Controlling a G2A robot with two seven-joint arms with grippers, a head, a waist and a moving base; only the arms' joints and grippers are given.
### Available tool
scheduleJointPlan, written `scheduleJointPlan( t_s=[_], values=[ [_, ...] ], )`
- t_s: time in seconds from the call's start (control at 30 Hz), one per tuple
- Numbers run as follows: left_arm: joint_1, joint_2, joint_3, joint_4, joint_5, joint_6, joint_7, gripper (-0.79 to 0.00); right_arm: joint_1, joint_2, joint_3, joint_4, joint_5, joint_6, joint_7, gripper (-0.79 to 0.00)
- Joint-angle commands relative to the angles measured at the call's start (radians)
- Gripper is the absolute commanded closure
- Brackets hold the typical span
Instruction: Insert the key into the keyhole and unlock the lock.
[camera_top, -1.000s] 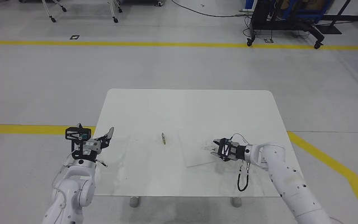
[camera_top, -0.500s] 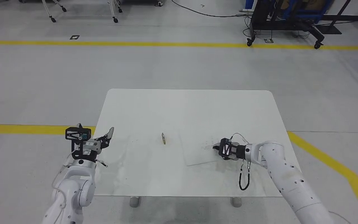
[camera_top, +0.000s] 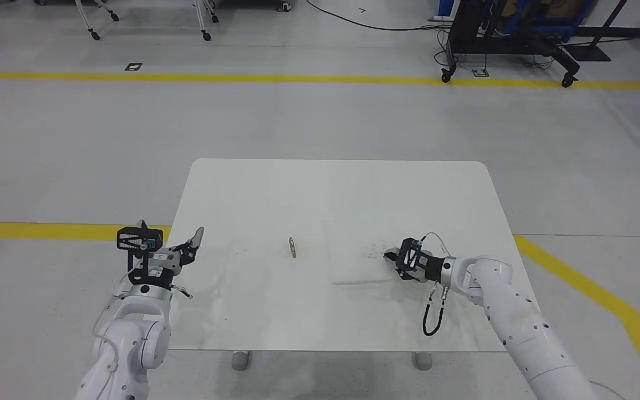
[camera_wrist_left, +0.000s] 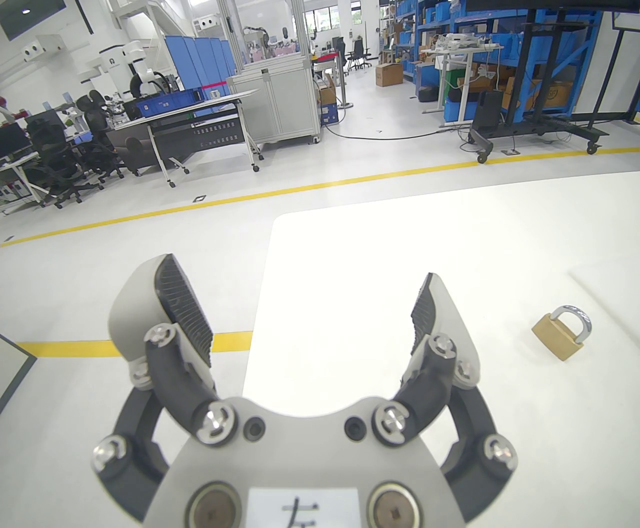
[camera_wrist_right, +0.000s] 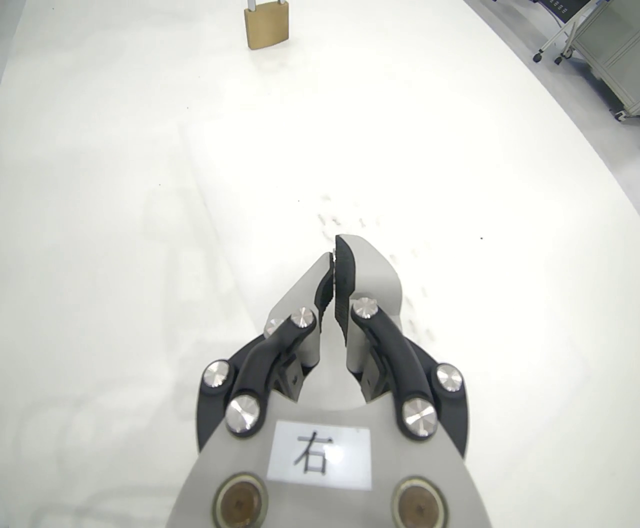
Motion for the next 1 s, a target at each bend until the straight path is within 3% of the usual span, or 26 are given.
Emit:
scheduleJointPlan(
  t_s=[0.0,0.73,0.83,0.97],
  values=[
    [0.000,0.000,0.000,0.000,0.000,0.000,0.000,-0.785,0.001,-0.001,0.000,-0.002,0.022,0.003,0.003,0.000],
    [0.000,0.000,0.000,0.000,0.000,0.000,0.000,-0.785,-0.002,-0.002,-0.015,-0.021,0.061,0.024,0.034,0.000],
    [-0.009,-0.001,0.052,-0.026,0.052,-0.043,-0.022,-0.785,-0.002,-0.002,-0.015,-0.021,0.061,0.024,0.034,0.000],
    [-0.089,-0.012,0.177,-0.037,-0.030,-0.152,-0.181,-0.785,-0.002,-0.002,-0.015,-0.021,0.061,0.024,0.034,0.000]
  ],
)
